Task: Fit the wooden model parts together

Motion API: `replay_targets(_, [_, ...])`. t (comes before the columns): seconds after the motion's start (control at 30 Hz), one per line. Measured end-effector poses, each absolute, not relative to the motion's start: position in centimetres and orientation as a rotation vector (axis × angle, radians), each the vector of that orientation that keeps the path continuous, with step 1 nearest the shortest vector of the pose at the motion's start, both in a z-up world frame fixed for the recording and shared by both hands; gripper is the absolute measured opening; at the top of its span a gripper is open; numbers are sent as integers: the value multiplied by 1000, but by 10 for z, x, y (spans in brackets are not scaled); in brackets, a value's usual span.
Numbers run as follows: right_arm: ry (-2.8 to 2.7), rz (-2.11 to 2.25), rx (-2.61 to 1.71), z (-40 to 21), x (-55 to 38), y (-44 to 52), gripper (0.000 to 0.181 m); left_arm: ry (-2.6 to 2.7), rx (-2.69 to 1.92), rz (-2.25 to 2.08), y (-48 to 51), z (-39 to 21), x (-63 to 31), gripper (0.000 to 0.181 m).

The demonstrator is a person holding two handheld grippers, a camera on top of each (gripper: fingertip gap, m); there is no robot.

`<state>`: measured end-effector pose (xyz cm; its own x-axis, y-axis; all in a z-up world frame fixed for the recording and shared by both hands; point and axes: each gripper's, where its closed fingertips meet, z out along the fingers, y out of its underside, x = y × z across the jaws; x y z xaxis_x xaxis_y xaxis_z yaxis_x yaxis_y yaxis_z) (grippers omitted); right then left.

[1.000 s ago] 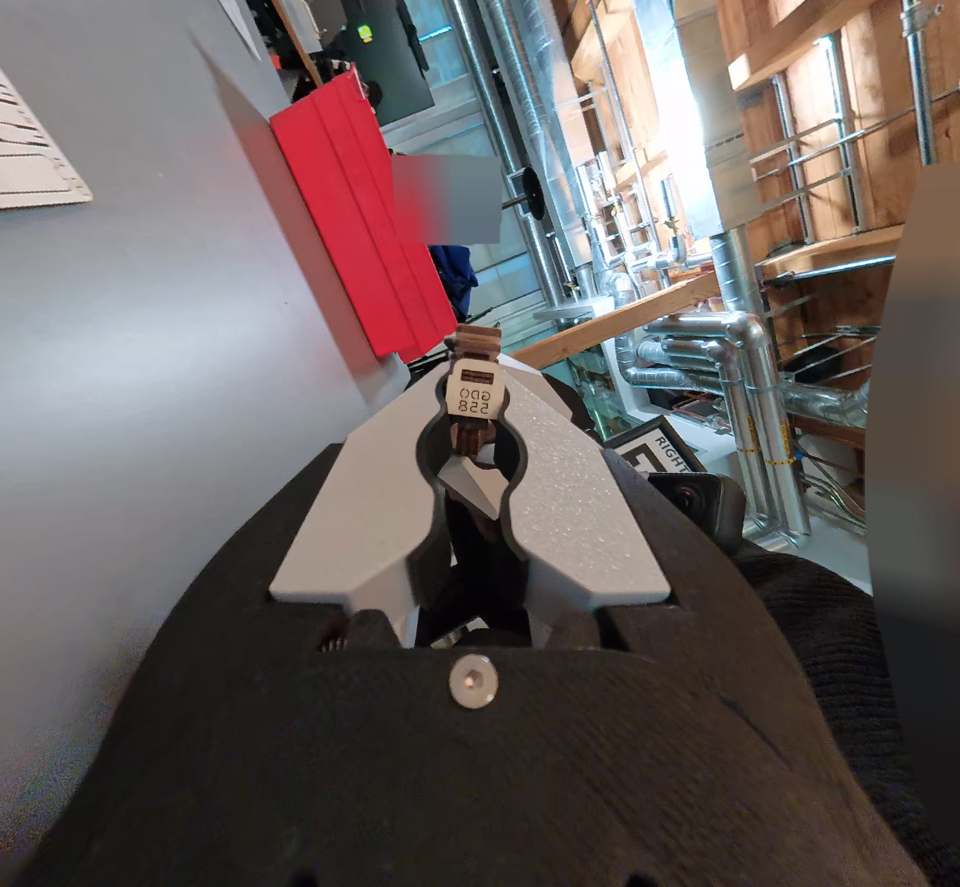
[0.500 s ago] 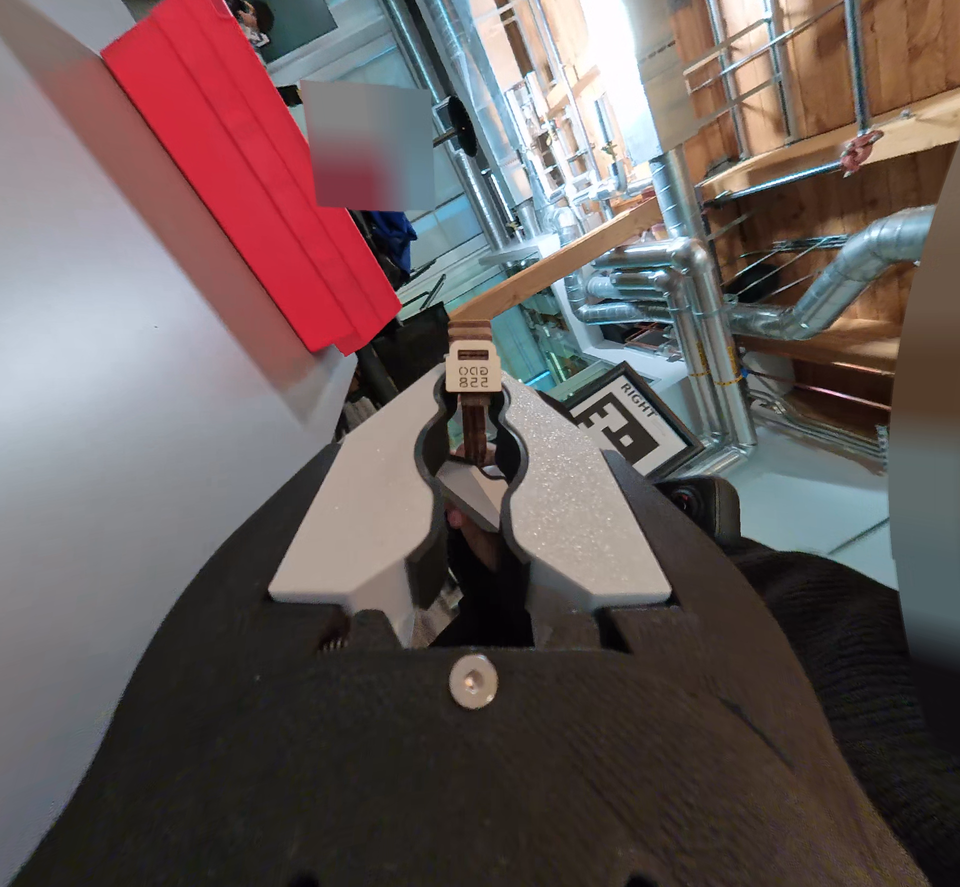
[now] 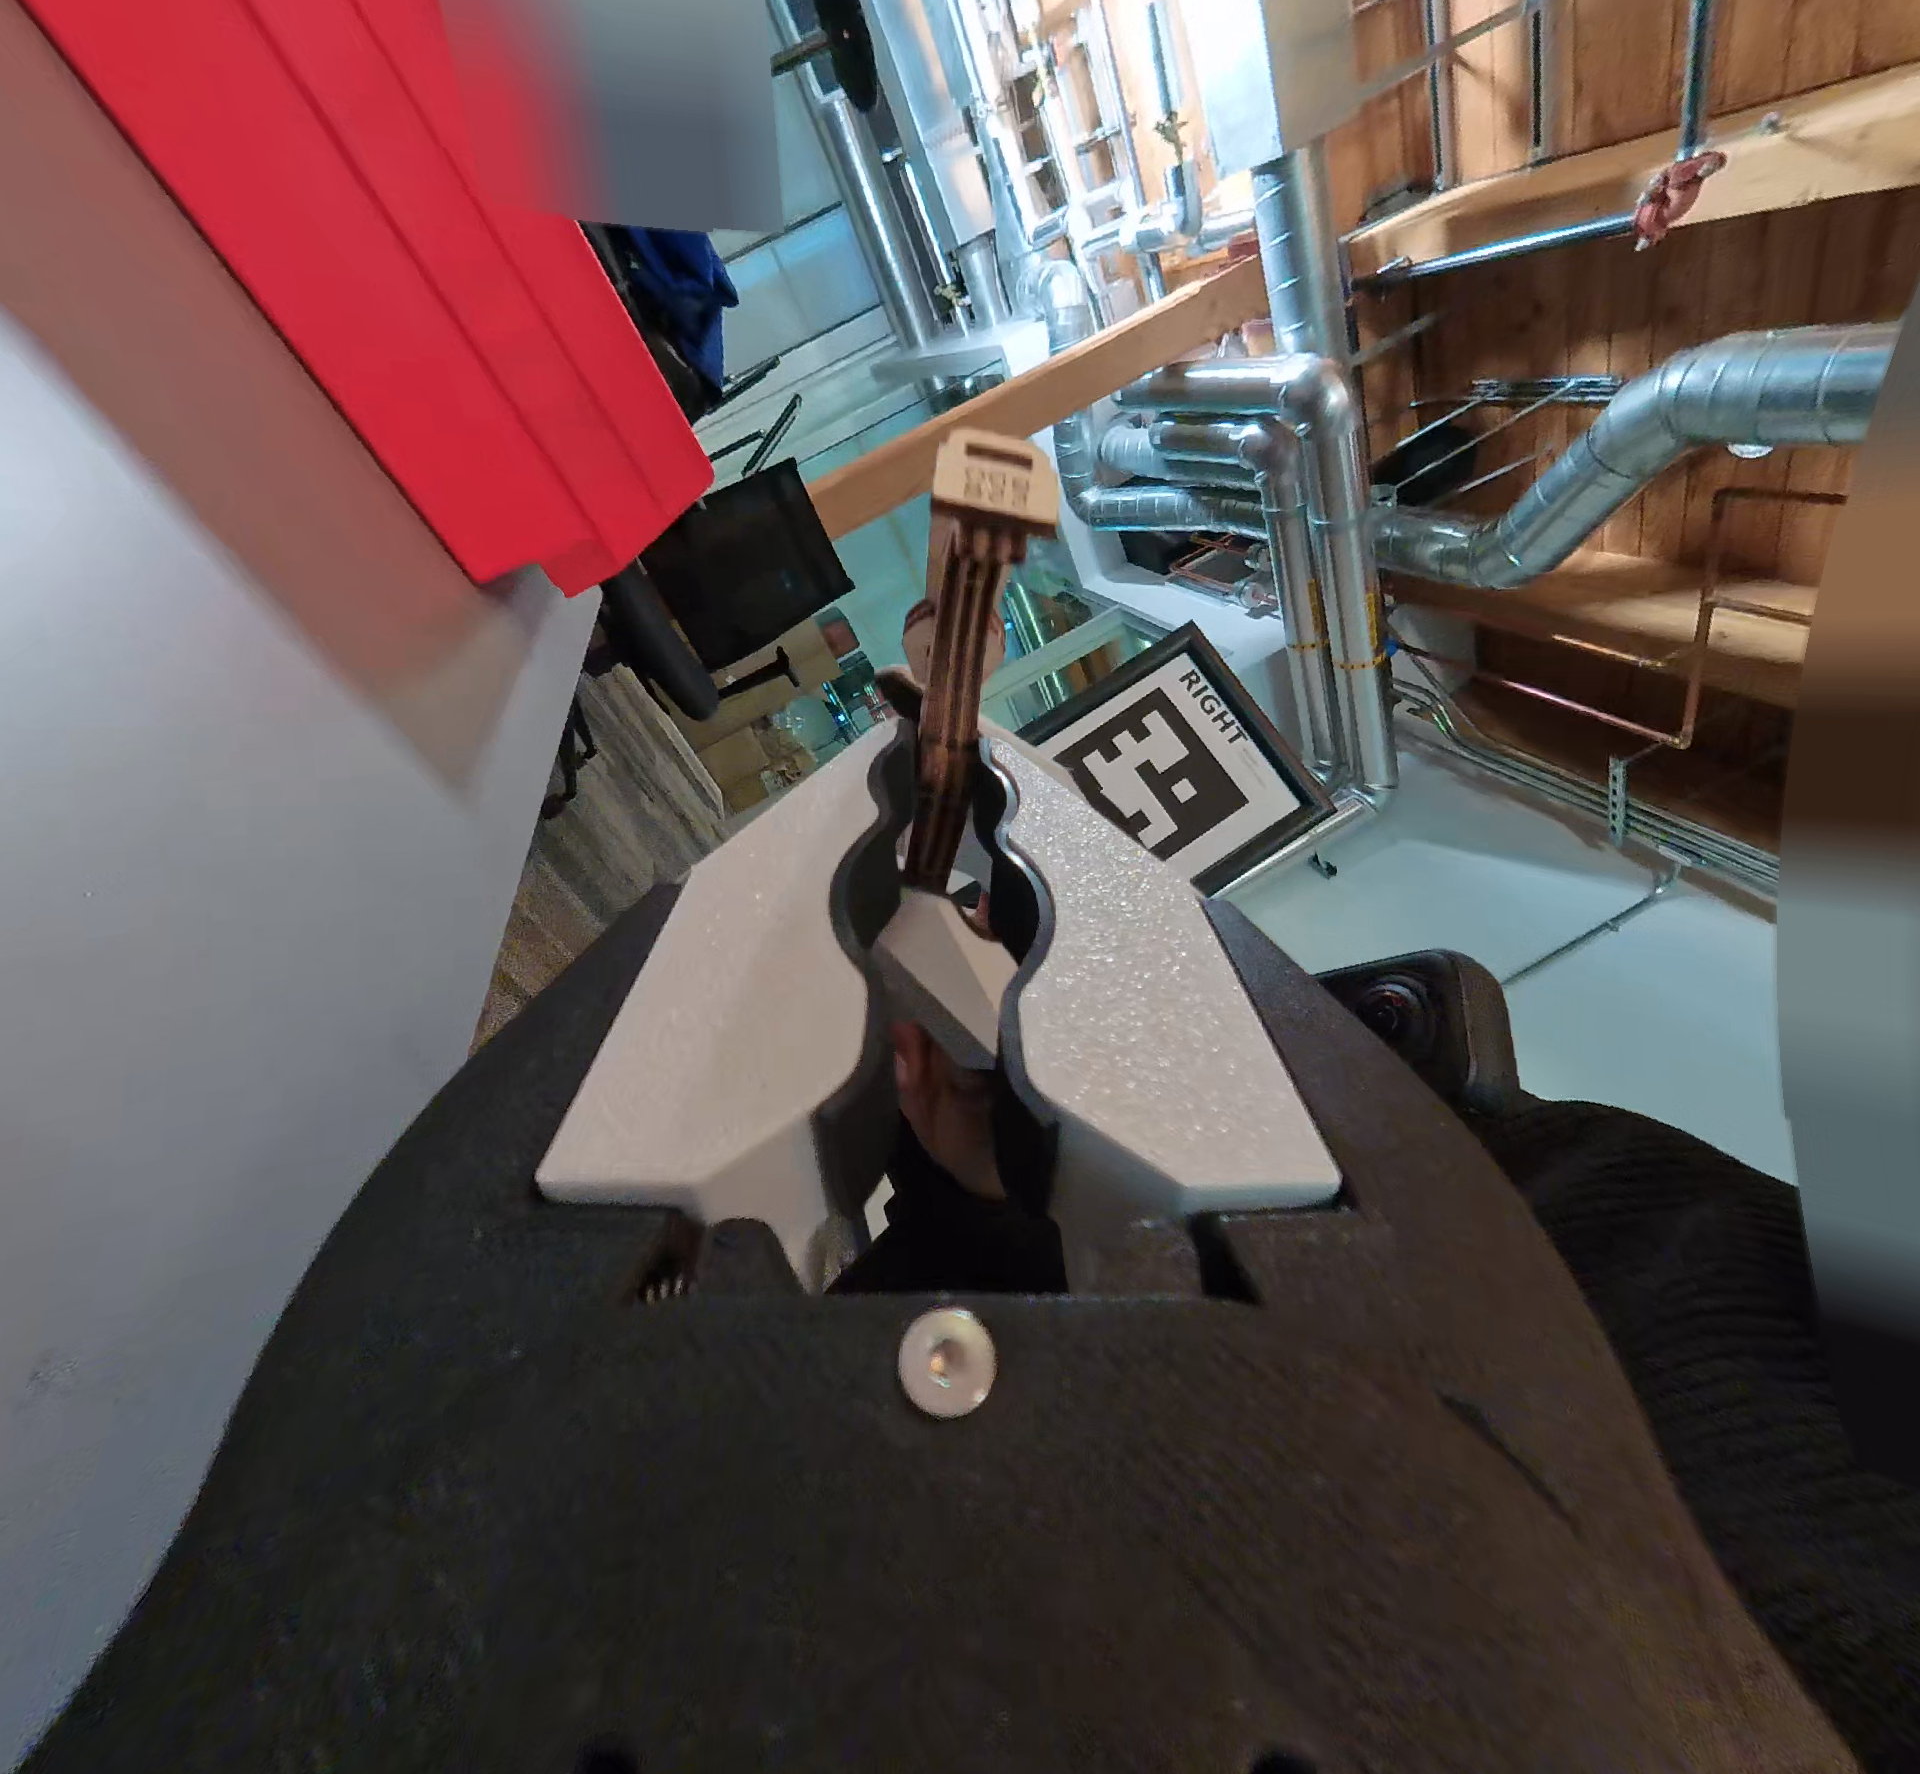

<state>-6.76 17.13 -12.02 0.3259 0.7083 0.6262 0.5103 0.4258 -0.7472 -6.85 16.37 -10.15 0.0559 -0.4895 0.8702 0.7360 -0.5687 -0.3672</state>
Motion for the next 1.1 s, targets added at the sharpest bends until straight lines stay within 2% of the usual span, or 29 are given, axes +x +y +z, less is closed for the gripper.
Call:
replay_targets(0.17, [-1327,233,-1215,-120,-75,165,41,-277,-1393,-1574,164,-101,-79,7])
replay_targets(0.3, [-1355,310,-1194,-121,-87,151,25,-288,-1353,-1524,161,-96,-93,7])
replay_targets(0.5, [-1386,456,-1197,-121,-100,139,29,-253,-1331,-1533,148,-94,-100,7])
replay_targets(0.7, [-1281,965,-1385,-114,-104,137,47,-293,-1276,-1512,142,-92,-122,6])
replay_targets(0.8, [-1205,1364,-1535,-115,-108,131,47,-290,-1267,-1515,140,-91,-124,7])
replay_targets(0.93, [-1108,1813,-1706,-121,-113,120,41,-293,-1258,-1533,140,-90,-120,7])
replay_targets(1.1, [-1008,2009,-1738,-118,-113,123,21,-297,-1268,-1530,140,-92,-117,7])
